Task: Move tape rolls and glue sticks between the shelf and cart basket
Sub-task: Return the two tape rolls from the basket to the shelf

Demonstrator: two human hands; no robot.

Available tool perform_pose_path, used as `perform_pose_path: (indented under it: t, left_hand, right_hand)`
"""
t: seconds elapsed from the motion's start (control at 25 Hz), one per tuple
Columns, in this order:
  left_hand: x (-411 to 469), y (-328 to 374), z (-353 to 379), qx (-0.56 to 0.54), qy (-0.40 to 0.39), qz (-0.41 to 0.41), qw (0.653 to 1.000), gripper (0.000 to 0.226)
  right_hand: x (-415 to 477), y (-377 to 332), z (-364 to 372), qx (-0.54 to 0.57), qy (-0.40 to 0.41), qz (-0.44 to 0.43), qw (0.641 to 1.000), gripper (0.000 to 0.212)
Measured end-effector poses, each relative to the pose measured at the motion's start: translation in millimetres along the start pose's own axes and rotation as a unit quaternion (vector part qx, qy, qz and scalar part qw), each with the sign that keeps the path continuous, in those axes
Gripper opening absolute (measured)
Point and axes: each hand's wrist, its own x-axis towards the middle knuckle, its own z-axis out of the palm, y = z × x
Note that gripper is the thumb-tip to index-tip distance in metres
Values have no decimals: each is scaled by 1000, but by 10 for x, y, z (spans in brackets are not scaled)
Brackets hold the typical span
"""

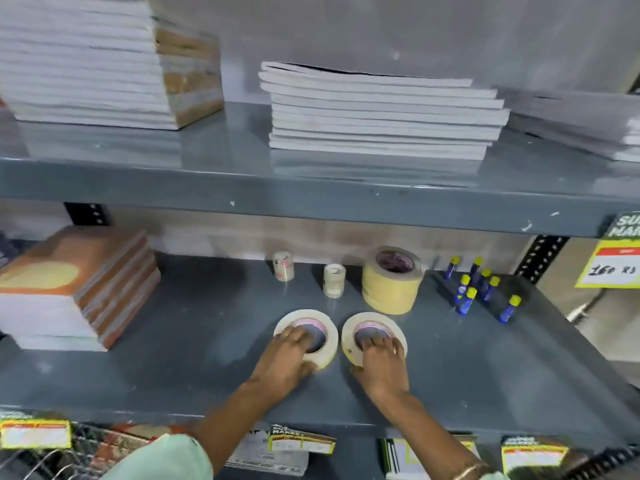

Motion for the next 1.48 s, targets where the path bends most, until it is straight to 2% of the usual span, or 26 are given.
perform_pose_path:
  t: [0.08,0.16,0.32,0.44,0.6,0.72,0.88,0.96,1.08,1.16,1.28,1.4,1.48]
  left_hand:
    - [1,-114,-48,-33,54,-26,998,62]
    - [51,-303,-32,-48,76,-66,994,74]
    - [63,-738,49,-56,76,-140,986,63]
    - [1,-905,120,-39,50,-154,986,62]
    - [-21,-924,135,-28,43,-146,988,63]
    - [-36,-908,142,-22,47,-144,988,68]
    - [-30,-911,161,-22,60,-146,987,69]
    - [-27,-920,173,-18,63,-146,987,67]
    - [-38,-931,179,-11,73,-145,987,84]
    - [-28,-928,179,-10,88,-144,986,93]
    - [-25,-915,168,-20,88,-147,985,80]
    - [-23,-913,163,-19,84,-149,985,67]
    - [-22,-913,158,-23,86,-151,985,67]
  right_hand:
    - [29,-43,-4,12,-3,19,1000,54]
    - [56,-75,-20,30,-8,38,999,47]
    - [80,-184,-110,87,20,72,993,34]
    - [82,-428,-185,109,48,3,993,36]
    - [69,-802,-141,56,1,-113,992,39]
    - [85,-866,-51,32,-23,-126,991,42]
    - [140,-843,27,5,-76,-133,988,57]
    - [155,-850,-4,-7,-85,-142,986,51]
    - [210,-789,-161,28,-60,-152,986,41]
    - [338,-646,-396,49,-8,-155,987,42]
    - [718,-260,-819,57,54,-121,990,54]
    - [1048,171,-1103,57,48,-23,997,54]
    - [1158,349,-1117,53,45,-9,998,58]
